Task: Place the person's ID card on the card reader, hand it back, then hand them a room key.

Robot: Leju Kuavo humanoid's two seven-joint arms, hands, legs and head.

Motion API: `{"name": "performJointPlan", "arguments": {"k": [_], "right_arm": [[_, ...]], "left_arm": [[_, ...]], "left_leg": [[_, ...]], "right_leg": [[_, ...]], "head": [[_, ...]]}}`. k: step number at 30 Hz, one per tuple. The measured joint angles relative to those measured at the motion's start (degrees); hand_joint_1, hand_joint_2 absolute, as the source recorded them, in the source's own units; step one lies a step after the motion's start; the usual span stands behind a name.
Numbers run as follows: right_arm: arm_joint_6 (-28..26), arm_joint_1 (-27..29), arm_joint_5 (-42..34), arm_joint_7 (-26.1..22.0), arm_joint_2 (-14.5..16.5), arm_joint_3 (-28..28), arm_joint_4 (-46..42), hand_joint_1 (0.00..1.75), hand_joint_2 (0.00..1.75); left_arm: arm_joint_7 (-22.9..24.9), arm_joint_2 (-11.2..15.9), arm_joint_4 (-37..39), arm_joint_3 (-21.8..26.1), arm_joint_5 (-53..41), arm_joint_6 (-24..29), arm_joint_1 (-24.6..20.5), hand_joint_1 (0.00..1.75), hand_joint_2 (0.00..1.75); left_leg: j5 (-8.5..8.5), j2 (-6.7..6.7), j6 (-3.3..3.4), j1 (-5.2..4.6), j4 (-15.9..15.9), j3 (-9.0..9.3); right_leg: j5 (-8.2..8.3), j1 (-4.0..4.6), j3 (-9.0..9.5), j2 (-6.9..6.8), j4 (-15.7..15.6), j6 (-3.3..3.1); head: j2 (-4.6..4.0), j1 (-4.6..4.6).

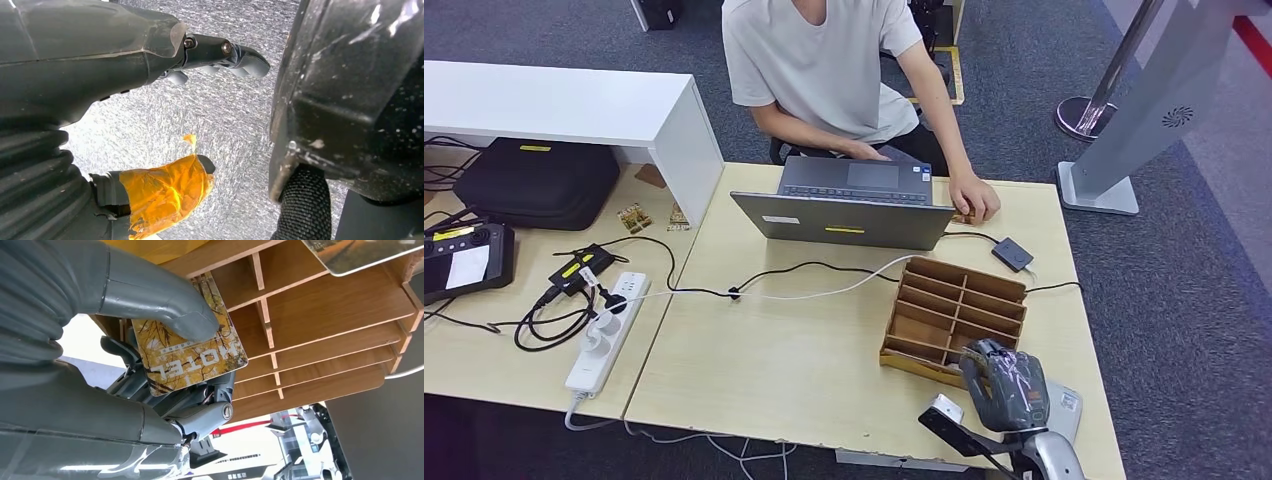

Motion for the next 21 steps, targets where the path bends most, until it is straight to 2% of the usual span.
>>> {"name": "performJointPlan", "arguments": {"k": [10,17,21], "right_arm": [[2.70,-0.91,-3.58,-1.55,-0.01,-0.40,-0.43,1.75,1.75],[8.22,-5.83,-8.21,-2.99,-0.74,-1.42,-1.94,1.75,1.75],[9.60,-8.44,-9.60,-3.31,-1.17,-1.59,-2.44,1.75,1.75]], "left_arm": [[-0.21,0.16,0.00,0.00,-0.20,-0.20,-0.04,0.00,1.75],[-0.20,0.46,-0.11,-0.05,-1.13,-0.68,-0.24,0.00,1.75],[-0.19,0.66,-0.22,-0.10,-1.45,-1.00,-0.22,0.00,1.75]], "left_leg": [[0.01,0.01,-0.01,0.00,0.00,0.00],[0.12,0.03,-0.04,0.00,0.01,0.01],[0.15,0.03,-0.03,0.00,0.01,0.01]], "right_leg": [[0.04,0.00,0.00,0.02,0.01,-0.05],[0.12,0.00,-0.01,0.03,0.01,-0.05],[0.14,0.00,0.00,0.02,0.02,-0.04]], "head": [[0.01,0.01],[0.00,0.02],[0.01,0.01]]}}
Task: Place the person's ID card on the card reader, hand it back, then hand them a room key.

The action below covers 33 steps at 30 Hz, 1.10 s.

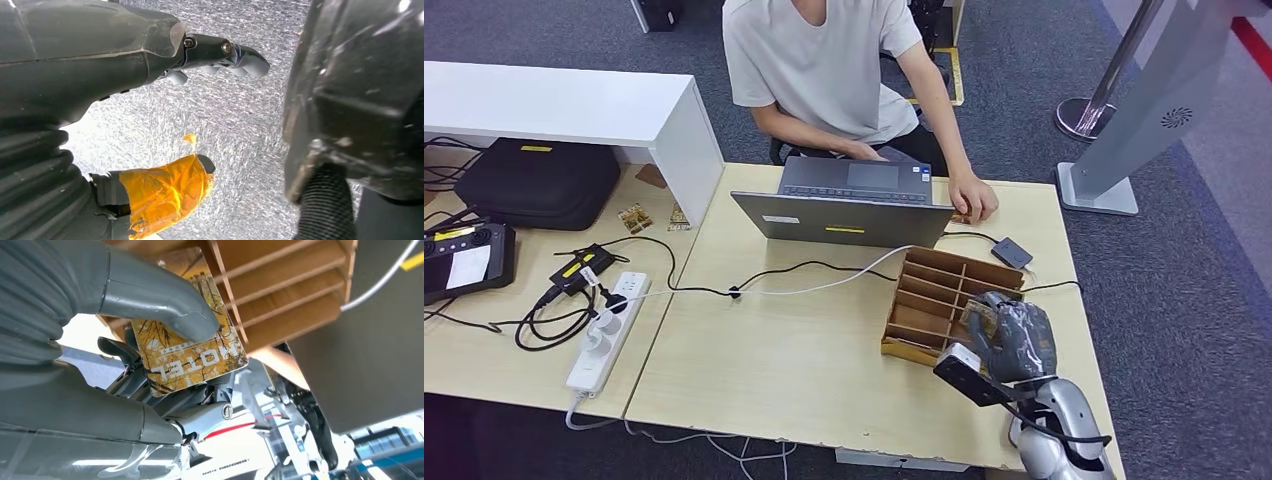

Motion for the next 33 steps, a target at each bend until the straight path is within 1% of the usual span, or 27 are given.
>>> {"name": "performJointPlan", "arguments": {"k": [2,4,9,11,13,18,22,25,29,33], "right_arm": [[1.61,-1.35,-1.44,-0.39,-0.35,-0.14,-0.10,1.75,1.75],[4.31,-3.70,-4.18,-0.92,-0.79,-0.43,-0.10,1.75,1.75],[11.44,-12.33,-8.96,0.18,-1.67,-0.99,0.31,1.75,1.75],[12.79,-15.99,-9.53,1.13,-1.75,-0.97,1.24,1.75,1.75],[13.03,-19.69,-8.84,2.48,-1.75,-0.83,2.91,1.75,1.75],[9.76,-29.98,-1.57,7.32,-1.17,1.29,11.43,1.75,1.75],[5.62,-35.72,3.40,9.66,-0.05,2.92,18.39,1.75,1.75],[1.97,-37.89,6.93,11.55,0.73,3.82,21.91,1.75,1.75],[-3.51,-39.16,11.60,13.68,1.73,4.89,25.43,1.75,1.75],[-6.00,-39.33,14.07,14.48,2.86,5.40,28.29,1.75,1.75]], "left_arm": [[0.00,0.16,-0.03,-0.05,-0.24,-0.30,0.02,0.00,1.75],[0.02,0.38,-0.08,-0.18,-0.63,-0.69,0.03,0.00,1.75],[0.09,0.81,-0.34,-0.60,-1.36,-1.46,0.01,0.00,1.75],[0.09,0.95,-0.44,-0.85,-1.71,-1.64,-0.02,0.00,1.75],[0.09,1.10,-0.60,-1.17,-2.10,-1.86,-0.06,0.00,1.75],[0.08,1.36,-1.04,-1.88,-2.83,-2.55,-0.47,0.00,1.75],[0.08,1.42,-1.31,-2.09,-2.96,-2.85,-0.68,0.00,1.75],[0.09,1.44,-1.45,-2.46,-3.15,-2.87,-0.78,0.00,1.75],[0.09,1.46,-1.71,-2.98,-3.58,-2.87,-0.91,0.00,1.75],[0.11,1.46,-1.77,-3.34,-3.96,-2.94,-1.05,0.00,1.75]], "left_leg": [[0.02,0.02,0.00,0.00,0.00,-0.02],[0.03,0.10,-0.01,0.00,0.00,-0.02],[0.13,0.21,0.00,0.00,0.00,-0.02],[0.16,0.23,-0.01,0.00,0.00,-0.02],[0.19,0.24,-0.04,0.00,0.00,-0.03],[0.34,0.18,-0.06,0.00,0.00,-0.07],[0.37,0.15,-0.06,0.01,0.00,-0.08],[0.37,0.14,-0.06,0.01,0.00,-0.08],[0.37,0.15,-0.06,0.01,0.00,-0.08],[0.37,0.15,-0.06,0.01,0.00,-0.08]], "right_leg": [[0.03,0.00,-0.01,0.02,0.02,0.00],[0.07,-0.01,-0.05,0.11,0.03,0.01],[0.18,0.00,-0.08,0.17,0.04,-0.01],[0.23,0.00,-0.09,0.19,0.04,-0.04],[0.26,0.00,-0.09,0.20,0.05,-0.04],[0.34,0.00,-0.12,0.16,0.08,-0.03],[0.37,0.00,-0.13,0.14,0.08,-0.01],[0.38,0.00,-0.13,0.14,0.08,-0.02],[0.37,0.00,-0.14,0.15,0.08,-0.02],[0.37,0.01,-0.14,0.15,0.08,-0.02]], "head": [[0.00,0.00],[-0.01,-0.01],[-0.01,0.01],[-0.01,-0.01],[-0.01,0.00],[-0.01,0.00],[-0.01,0.00],[0.00,0.00],[0.00,0.00],[0.01,-0.01]]}}
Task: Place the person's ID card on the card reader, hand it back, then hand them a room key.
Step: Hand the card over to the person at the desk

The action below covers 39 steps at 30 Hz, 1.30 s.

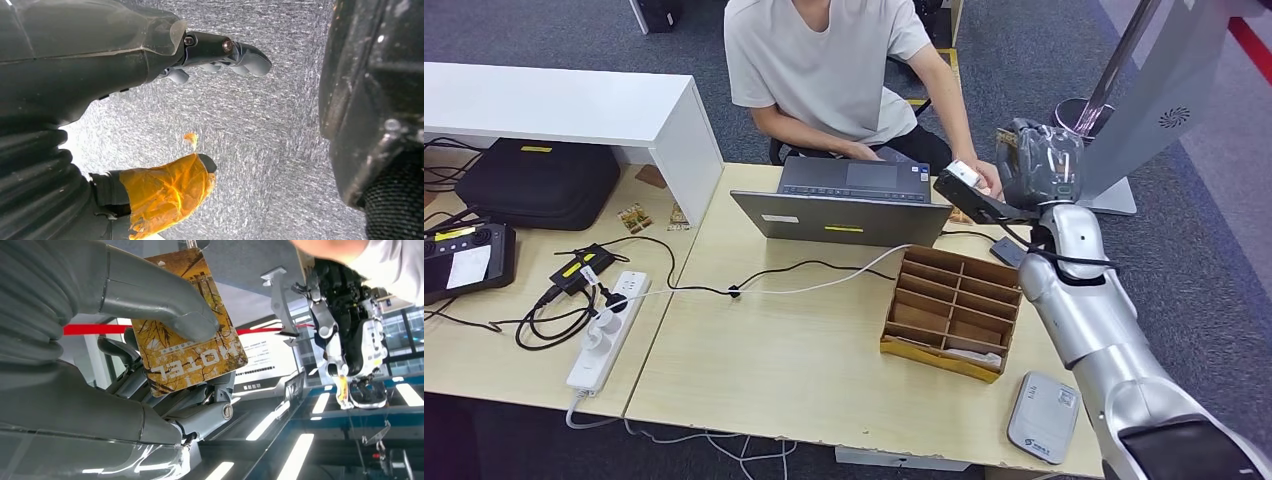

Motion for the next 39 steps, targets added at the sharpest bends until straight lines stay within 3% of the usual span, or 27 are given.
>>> {"name": "performJointPlan", "arguments": {"k": [8,12,21,27,32,36,39], "right_arm": [[-0.30,0.00,1.41,-0.20,1.80,0.90,3.20,1.75,1.75],[-0.16,0.11,1.73,-0.73,2.46,0.94,3.79,0.00,1.75],[0.66,0.18,2.77,-1.65,3.91,1.12,3.82,0.00,1.75],[0.13,0.89,3.89,-1.05,2.23,0.96,3.02,0.00,1.75],[-2.84,1.72,12.02,5.87,-4.09,-0.03,3.77,0.00,1.75],[-4.75,2.41,18.66,12.97,-11.88,-2.46,7.69,0.00,1.75],[-6.48,4.96,19.38,15.19,-18.57,-6.24,10.55,0.00,1.75]], "left_arm": [[0.13,0.00,-0.02,-0.45,-0.06,-0.38,-0.13,0.00,1.75],[0.13,0.00,-0.02,-0.57,-0.07,-0.55,-0.15,0.00,1.75],[0.31,0.05,-0.02,-0.93,0.10,-2.07,-0.54,0.00,1.75],[0.31,-0.06,-0.02,-0.93,0.56,-0.81,-0.44,0.00,1.75],[0.70,-0.19,-0.02,-0.93,1.42,-0.16,-0.01,0.00,1.75],[1.33,-0.25,-0.02,-0.93,2.07,0.75,0.41,0.00,1.75],[1.34,-0.26,-0.02,-0.91,2.34,1.38,0.69,0.00,1.75]], "left_leg": [[0.00,0.00,0.00,0.00,0.00,0.00],[0.00,0.00,0.00,0.00,0.00,-0.01],[0.01,0.00,-0.01,0.00,0.00,-0.02],[0.01,0.01,-0.01,-0.01,0.02,-0.02],[0.01,-0.28,0.02,-0.02,0.09,-0.11],[-0.01,-0.39,0.07,-0.03,0.20,-0.22],[-0.03,-0.69,0.11,-0.04,0.25,-0.37]], "right_leg": [[0.00,0.00,0.00,0.00,0.00,0.00],[0.00,0.00,-0.02,0.00,0.00,0.00],[0.00,0.00,-0.05,0.00,0.00,0.00],[0.01,-0.01,-0.06,0.00,-0.03,0.01],[0.02,-0.02,-0.03,-0.28,-0.10,0.04],[0.05,-0.03,-0.03,-0.40,-0.19,0.11],[0.03,-0.03,0.00,-0.68,-0.25,0.16]], "head": [[-0.01,0.01],[-0.01,0.01],[-0.01,0.01],[-0.01,0.00],[-0.01,0.00],[-0.01,-0.01],[-0.01,0.02]]}}
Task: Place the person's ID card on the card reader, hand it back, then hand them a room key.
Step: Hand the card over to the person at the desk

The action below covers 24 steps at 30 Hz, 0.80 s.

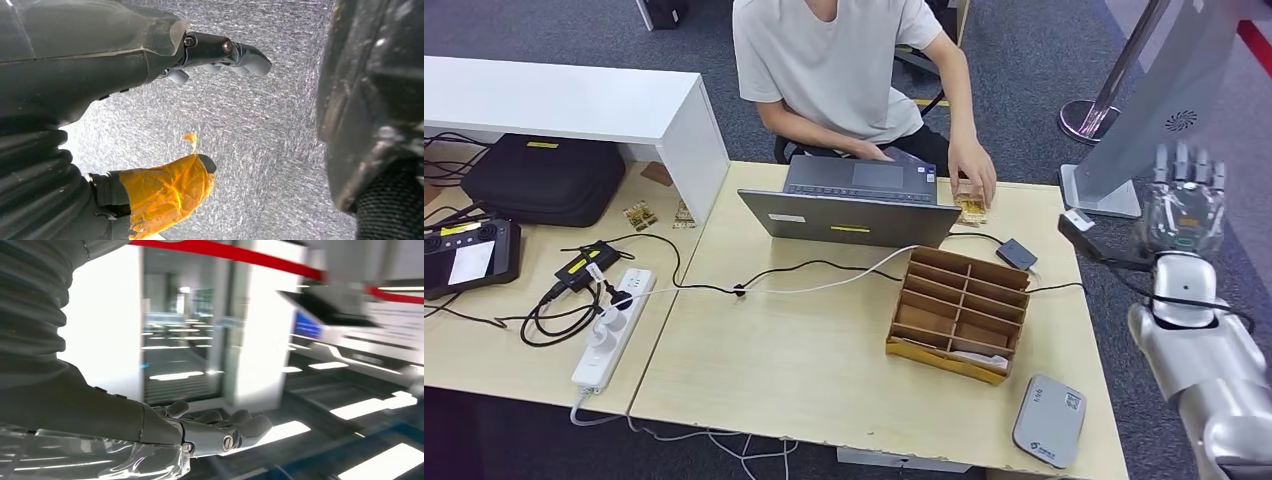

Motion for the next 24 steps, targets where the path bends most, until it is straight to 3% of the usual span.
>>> {"name": "performJointPlan", "arguments": {"k": [6,11,16,24], "right_arm": [[-0.90,8.03,0.59,2.05,-10.62,-9.81,4.52,0.00,1.75],[1.14,17.79,-2.06,3.19,-16.44,-19.32,7.32,0.00,1.75],[8.39,27.22,-5.47,4.11,-17.95,-29.00,10.86,0.00,1.75],[30.83,37.45,-10.87,3.73,-16.35,-41.65,17.76,0.00,1.75]], "left_arm": [[0.53,0.02,0.00,0.05,0.58,1.03,0.49,0.00,1.75],[1.05,0.02,0.02,0.13,0.78,1.47,0.74,0.00,1.75],[2.08,0.01,0.04,0.21,0.58,1.71,0.77,0.00,1.75],[4.13,0.15,0.02,0.39,-0.76,1.23,0.57,0.00,1.75]], "left_leg": [[-0.11,-0.12,0.18,-0.01,0.02,-0.14],[-0.16,-0.21,0.23,-0.01,-0.01,-0.22],[-0.20,-0.16,0.29,-0.01,-0.06,-0.22],[-0.22,0.10,0.30,0.00,-0.16,-0.17]], "right_leg": [[-0.06,0.00,-0.09,-0.12,-0.05,0.11],[-0.15,0.01,-0.12,-0.20,-0.06,0.22],[-0.19,0.01,-0.17,-0.16,-0.05,0.21],[-0.22,-0.02,-0.22,0.07,-0.01,0.19]], "head": [[-0.01,-0.02],[-0.01,-0.03],[-0.01,-0.04],[-0.01,-0.05]]}}
